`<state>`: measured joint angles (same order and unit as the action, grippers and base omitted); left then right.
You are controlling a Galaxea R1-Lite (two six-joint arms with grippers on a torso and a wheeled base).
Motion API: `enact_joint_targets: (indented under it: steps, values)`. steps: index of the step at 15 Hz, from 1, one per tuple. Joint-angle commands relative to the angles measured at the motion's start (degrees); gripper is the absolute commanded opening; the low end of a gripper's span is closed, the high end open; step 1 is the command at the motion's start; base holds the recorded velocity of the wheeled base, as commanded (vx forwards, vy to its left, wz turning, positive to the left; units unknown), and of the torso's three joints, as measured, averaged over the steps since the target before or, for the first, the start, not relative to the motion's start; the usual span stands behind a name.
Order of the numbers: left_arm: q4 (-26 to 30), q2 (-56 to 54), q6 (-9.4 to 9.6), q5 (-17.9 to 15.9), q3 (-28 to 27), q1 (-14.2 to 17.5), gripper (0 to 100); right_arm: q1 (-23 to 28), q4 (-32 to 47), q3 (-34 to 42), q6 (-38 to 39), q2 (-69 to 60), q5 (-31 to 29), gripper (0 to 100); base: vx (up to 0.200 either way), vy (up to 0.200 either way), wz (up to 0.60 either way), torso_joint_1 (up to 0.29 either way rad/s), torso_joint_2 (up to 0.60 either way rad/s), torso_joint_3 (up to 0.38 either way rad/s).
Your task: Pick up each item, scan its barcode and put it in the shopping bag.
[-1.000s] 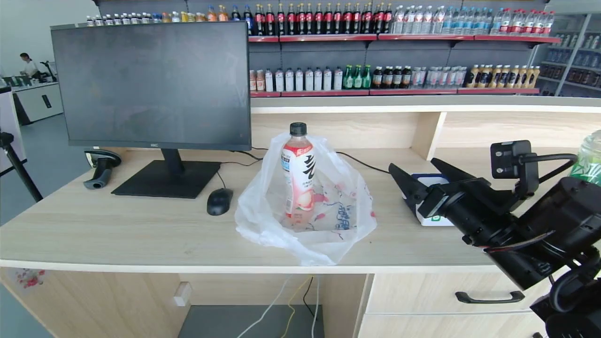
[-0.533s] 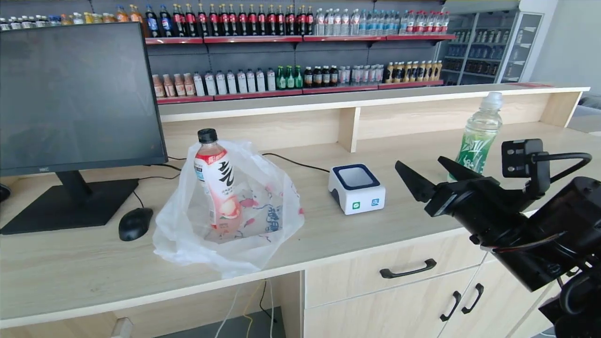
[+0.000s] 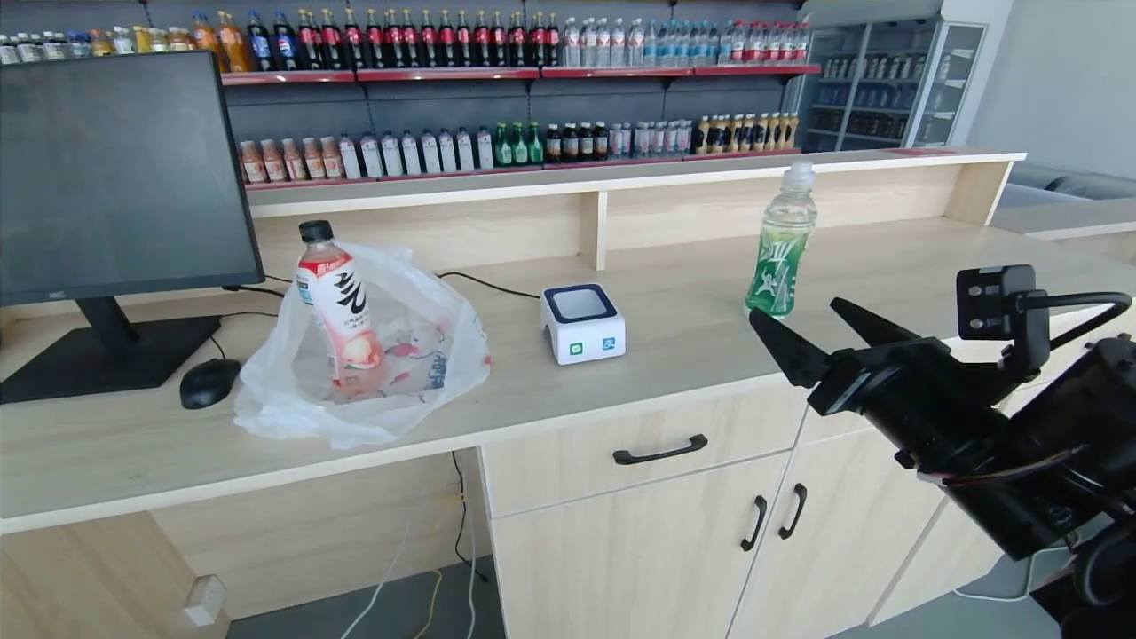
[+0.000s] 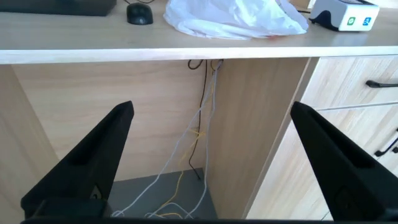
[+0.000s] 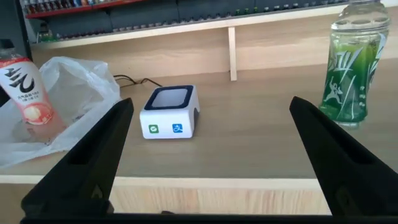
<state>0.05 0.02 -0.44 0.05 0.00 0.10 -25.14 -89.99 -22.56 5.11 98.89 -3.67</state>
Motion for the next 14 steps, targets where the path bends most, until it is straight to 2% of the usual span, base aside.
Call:
enact_joint_targets:
  steps: [1, 11, 14]
  values:
    - [0.0, 0.1, 0.0, 0.0, 0.0, 0.0, 100, -0.1, 0.0, 0.0, 0.0, 0.2, 0.0, 100, 0.0, -0.2, 0.0, 0.002, 0.01, 0.002]
    - [0.0, 0.1, 0.0, 0.0, 0.0, 0.0, 100, -0.2, 0.0, 0.0, 0.0, 0.1, 0.0, 100, 0.0, -0.2, 0.0, 0.002, 0.0, 0.002]
    - [0.0, 0.1, 0.0, 0.0, 0.0, 0.0, 100, -0.6, 0.0, 0.2, -0.1, 0.2, 0.0, 100, 0.2, -0.2, 0.0, 0.001, 0.0, 0.002]
